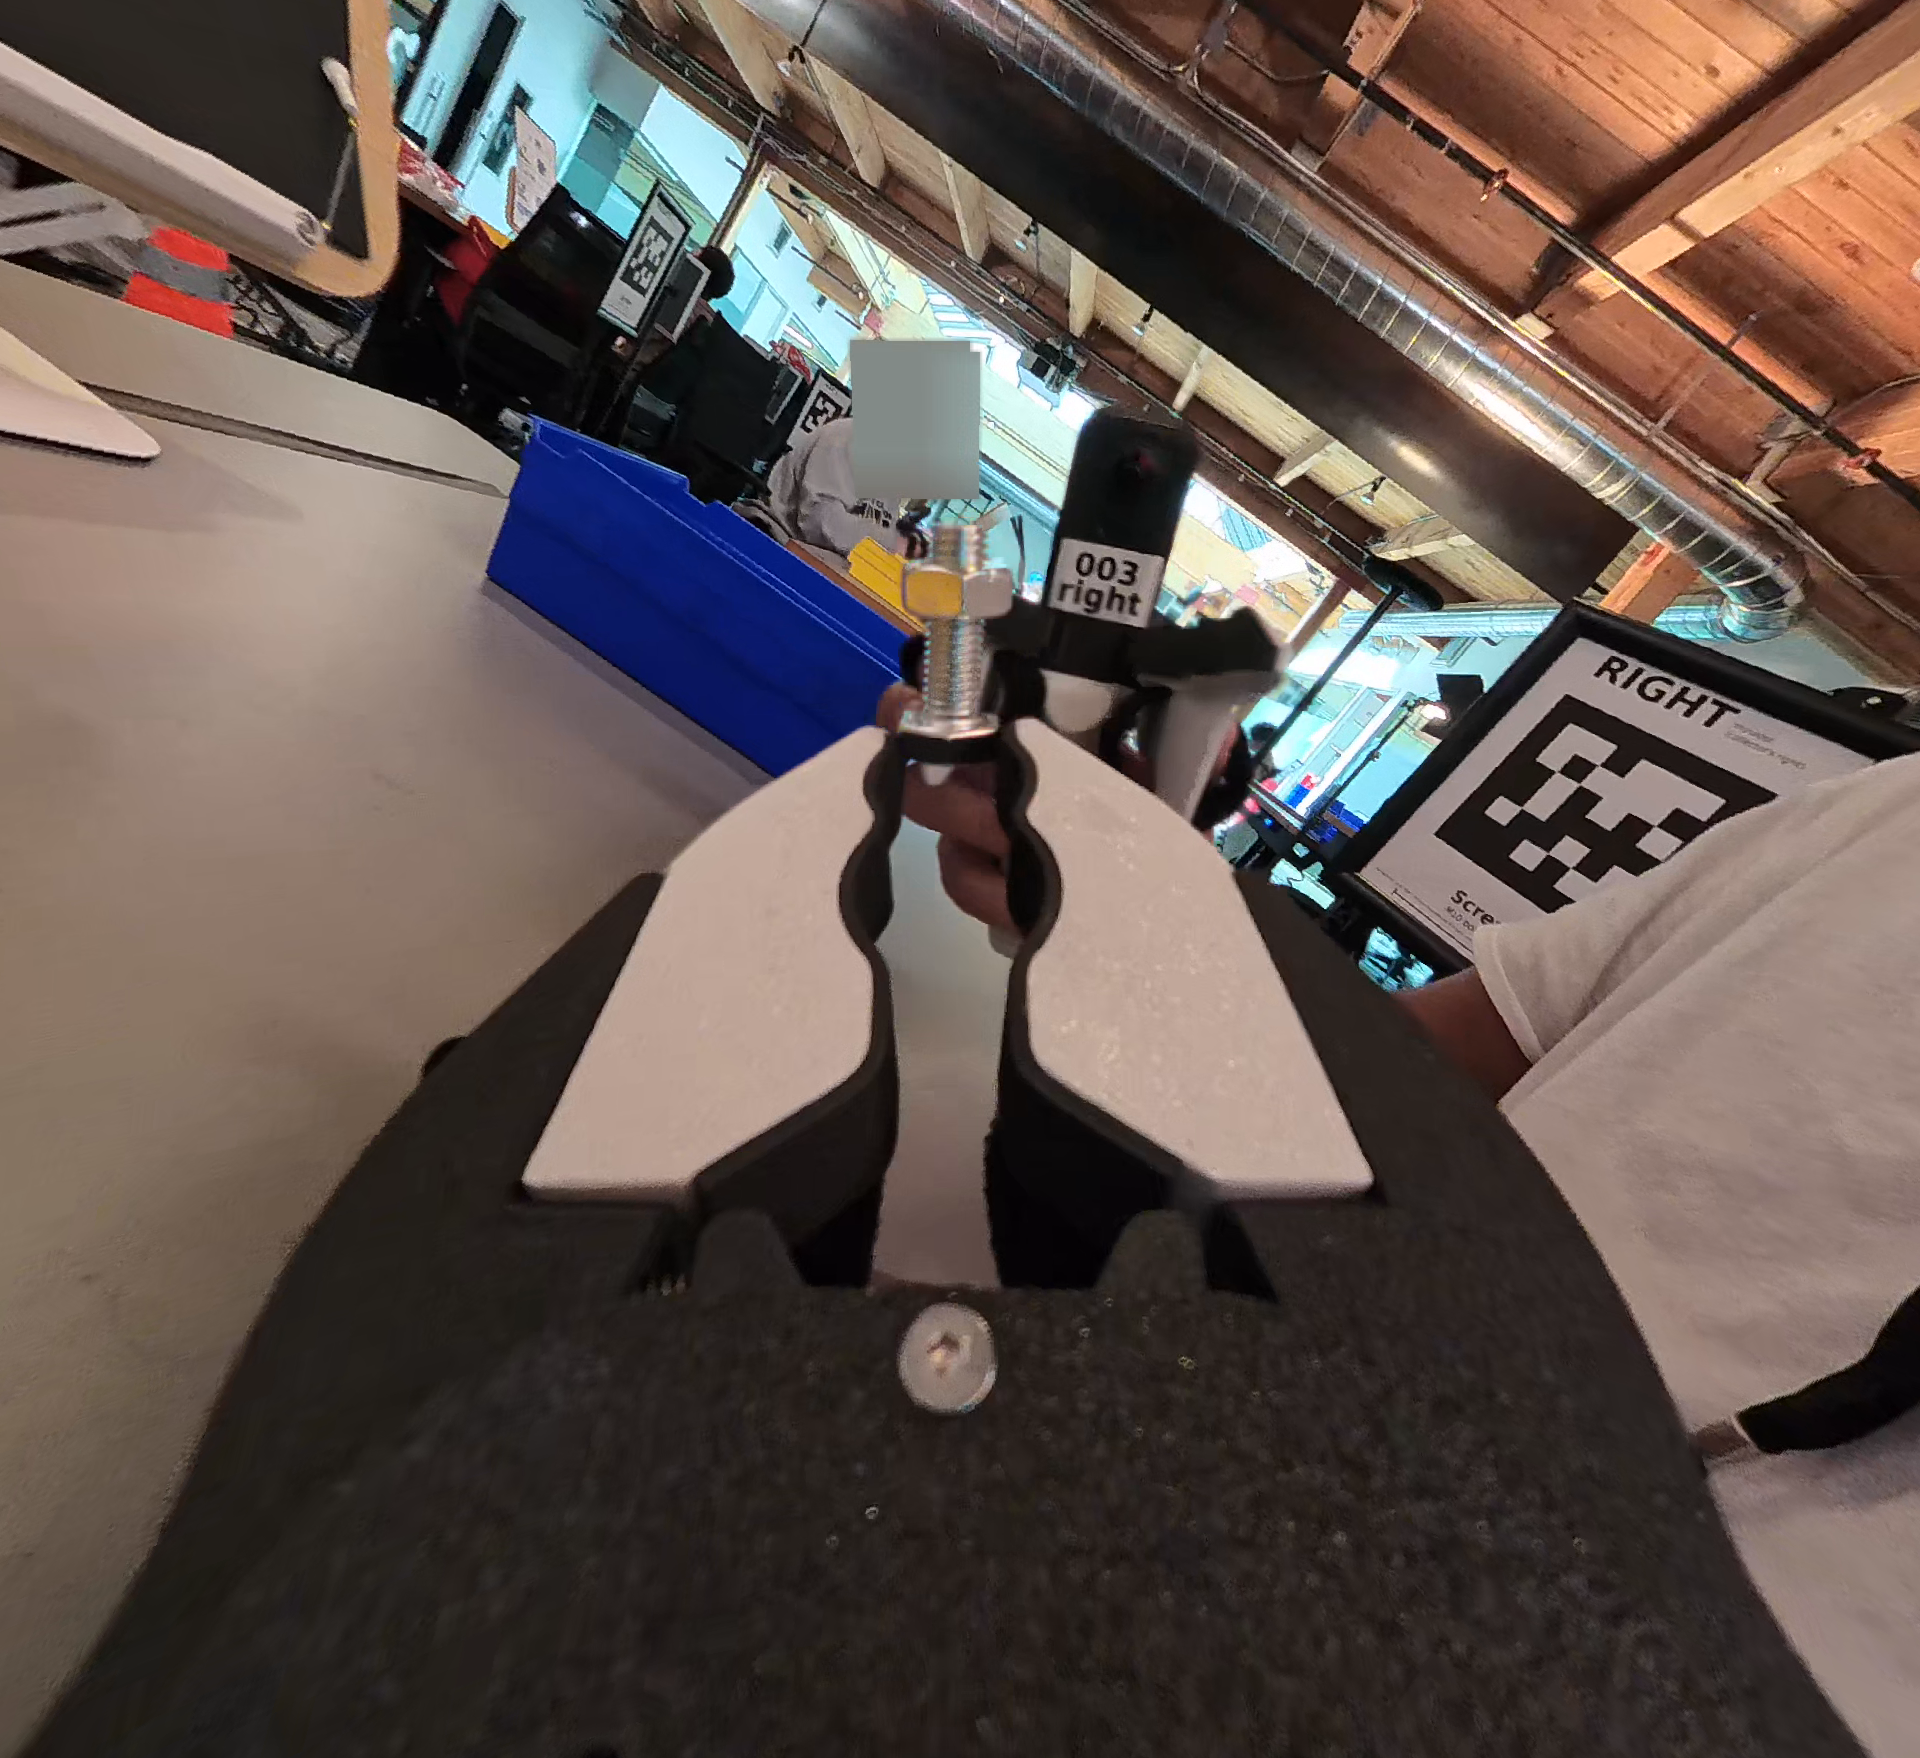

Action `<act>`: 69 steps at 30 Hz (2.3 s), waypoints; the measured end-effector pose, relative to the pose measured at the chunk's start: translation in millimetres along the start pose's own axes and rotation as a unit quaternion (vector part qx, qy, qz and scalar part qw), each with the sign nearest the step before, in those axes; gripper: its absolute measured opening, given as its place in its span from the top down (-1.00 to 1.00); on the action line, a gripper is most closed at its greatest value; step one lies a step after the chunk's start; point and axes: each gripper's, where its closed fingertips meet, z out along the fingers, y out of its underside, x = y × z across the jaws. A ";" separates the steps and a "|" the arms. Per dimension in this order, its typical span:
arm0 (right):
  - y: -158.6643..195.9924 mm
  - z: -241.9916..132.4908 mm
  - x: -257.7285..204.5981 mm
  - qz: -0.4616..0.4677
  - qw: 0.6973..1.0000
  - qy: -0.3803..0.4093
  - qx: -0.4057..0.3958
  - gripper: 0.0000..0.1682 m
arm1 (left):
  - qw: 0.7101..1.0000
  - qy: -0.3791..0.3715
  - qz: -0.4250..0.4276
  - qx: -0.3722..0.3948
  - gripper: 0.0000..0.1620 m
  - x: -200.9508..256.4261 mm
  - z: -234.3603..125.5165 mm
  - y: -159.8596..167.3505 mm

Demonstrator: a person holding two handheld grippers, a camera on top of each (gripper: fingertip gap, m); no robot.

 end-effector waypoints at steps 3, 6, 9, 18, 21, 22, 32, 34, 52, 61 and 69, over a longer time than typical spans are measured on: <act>13.4 11.3 9.2 0.025 0.999 0.009 -0.033 0.17 | 1.000 0.015 0.008 -0.023 0.79 8.5 8.6 10.4; 24.6 28.7 -0.2 0.021 0.998 -0.008 -0.057 0.13 | 0.998 0.024 0.023 -0.048 0.79 15.3 15.6 20.9; 21.5 36.4 -16.9 -0.001 0.998 -0.032 -0.049 0.13 | 0.998 0.023 0.023 -0.049 0.79 15.4 15.8 21.4; -0.8 1.7 -17.5 -0.013 0.999 -0.026 -0.017 0.40 | 1.000 -0.015 -0.007 0.015 0.79 -8.2 -10.0 -8.7; -2.8 -6.3 -6.2 0.011 1.000 -0.014 -0.013 0.54 | 1.000 -0.013 0.002 0.001 0.79 -5.4 -5.4 -3.8; -3.9 -7.2 -1.7 0.025 1.000 -0.008 -0.007 0.54 | 1.000 -0.008 0.004 -0.006 0.79 -2.9 -2.2 -0.1; 14.0 25.1 -19.8 0.053 0.997 -0.052 0.004 0.14 | 0.998 0.028 0.008 -0.049 0.79 15.8 17.4 23.0; 10.7 21.7 -18.7 0.056 0.997 -0.045 0.013 0.13 | 0.999 0.025 0.006 -0.038 0.79 14.2 13.6 17.7; 22.8 26.4 -12.7 0.041 0.998 -0.041 -0.008 0.15 | 0.998 0.035 -0.003 -0.053 0.79 16.7 19.6 25.4; 8.4 10.6 -25.9 0.012 0.998 -0.065 0.008 0.51 | 1.000 -0.004 -0.020 0.017 0.79 -3.2 -4.8 -5.3; 1.3 -5.4 0.0 0.043 0.999 -0.024 0.017 0.54 | 0.999 -0.001 -0.031 0.011 0.79 -5.9 -5.1 -4.4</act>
